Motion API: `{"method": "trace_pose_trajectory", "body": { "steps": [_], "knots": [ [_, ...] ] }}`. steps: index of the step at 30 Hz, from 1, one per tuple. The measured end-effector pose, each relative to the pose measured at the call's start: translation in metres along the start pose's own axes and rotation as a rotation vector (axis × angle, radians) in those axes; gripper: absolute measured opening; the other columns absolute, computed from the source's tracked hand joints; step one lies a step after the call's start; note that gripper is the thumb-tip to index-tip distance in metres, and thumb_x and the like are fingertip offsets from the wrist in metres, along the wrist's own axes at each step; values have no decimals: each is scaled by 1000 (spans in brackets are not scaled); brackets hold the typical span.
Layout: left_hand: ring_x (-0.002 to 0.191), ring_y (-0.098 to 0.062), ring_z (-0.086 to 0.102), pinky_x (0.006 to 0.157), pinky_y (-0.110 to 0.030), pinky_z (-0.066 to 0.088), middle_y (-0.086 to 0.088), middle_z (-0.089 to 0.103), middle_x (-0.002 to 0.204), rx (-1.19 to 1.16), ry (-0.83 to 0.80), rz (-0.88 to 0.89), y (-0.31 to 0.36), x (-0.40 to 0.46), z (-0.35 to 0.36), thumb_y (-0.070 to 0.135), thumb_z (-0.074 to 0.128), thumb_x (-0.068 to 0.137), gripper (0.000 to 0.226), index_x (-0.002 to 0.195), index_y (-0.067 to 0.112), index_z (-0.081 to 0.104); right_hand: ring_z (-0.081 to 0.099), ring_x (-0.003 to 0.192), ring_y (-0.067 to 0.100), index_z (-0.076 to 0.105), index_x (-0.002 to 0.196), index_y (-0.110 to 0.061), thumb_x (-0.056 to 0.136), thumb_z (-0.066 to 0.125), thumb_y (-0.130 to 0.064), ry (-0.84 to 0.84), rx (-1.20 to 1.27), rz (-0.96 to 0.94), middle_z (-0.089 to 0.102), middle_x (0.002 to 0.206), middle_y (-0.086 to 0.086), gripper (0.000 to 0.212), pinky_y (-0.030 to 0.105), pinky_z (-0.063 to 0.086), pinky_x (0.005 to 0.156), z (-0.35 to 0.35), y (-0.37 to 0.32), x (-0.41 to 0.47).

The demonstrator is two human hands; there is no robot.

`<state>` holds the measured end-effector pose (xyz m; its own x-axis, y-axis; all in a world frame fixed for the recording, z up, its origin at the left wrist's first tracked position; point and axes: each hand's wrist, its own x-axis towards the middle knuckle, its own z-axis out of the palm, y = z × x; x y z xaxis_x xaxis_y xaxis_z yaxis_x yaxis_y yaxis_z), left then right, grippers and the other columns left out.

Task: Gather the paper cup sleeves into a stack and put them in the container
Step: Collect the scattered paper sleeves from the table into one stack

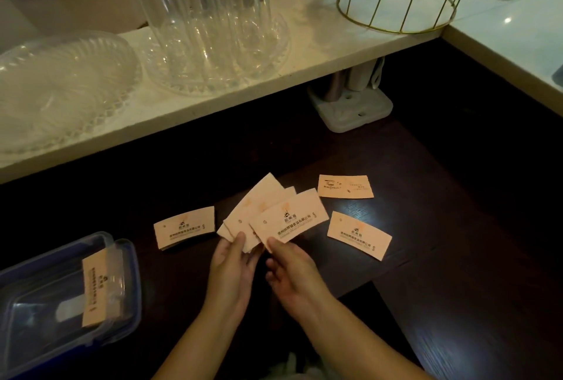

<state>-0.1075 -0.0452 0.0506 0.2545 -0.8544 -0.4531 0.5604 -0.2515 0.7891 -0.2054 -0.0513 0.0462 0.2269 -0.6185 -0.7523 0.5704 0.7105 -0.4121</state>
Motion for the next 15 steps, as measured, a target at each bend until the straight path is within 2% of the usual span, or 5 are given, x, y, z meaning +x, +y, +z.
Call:
{"method": "trace_pose_trajectory", "body": {
  "steps": [6,9,11,13,15],
  "knots": [
    [90,-10,68,63,-18,54,-1,74,94,169,4,76,2,-10,-3,6,52,86,25,103,22,60,49,68,11,70,90,-20,76,70,-26,-27,-324,-30,72,90,-2,16,26,38,63,3,3,-6],
    [84,-7,69,59,-16,53,2,72,92,200,28,69,4,-7,-8,3,53,85,24,99,22,61,55,84,16,58,106,-23,76,68,-37,98,-337,-101,65,100,0,35,29,40,65,-8,2,-8],
    [84,-6,69,59,-16,53,2,72,93,245,21,59,7,-5,-12,3,54,84,24,100,21,60,56,96,18,42,126,-27,83,61,-33,169,-198,-221,59,111,3,47,32,44,74,-23,-5,-6],
    [84,-7,69,59,-17,53,3,75,88,293,-13,34,10,-5,-18,2,55,84,25,99,21,60,58,105,21,29,135,-33,86,59,-21,112,-177,-334,56,122,7,59,37,48,87,-40,-20,-4],
    [84,-10,70,59,-19,54,5,76,84,336,-59,-9,11,-4,-21,1,55,84,26,99,20,60,66,98,22,37,129,-34,85,60,-12,14,-290,-392,65,114,5,55,38,55,83,-48,-33,-5]
  ]
}}
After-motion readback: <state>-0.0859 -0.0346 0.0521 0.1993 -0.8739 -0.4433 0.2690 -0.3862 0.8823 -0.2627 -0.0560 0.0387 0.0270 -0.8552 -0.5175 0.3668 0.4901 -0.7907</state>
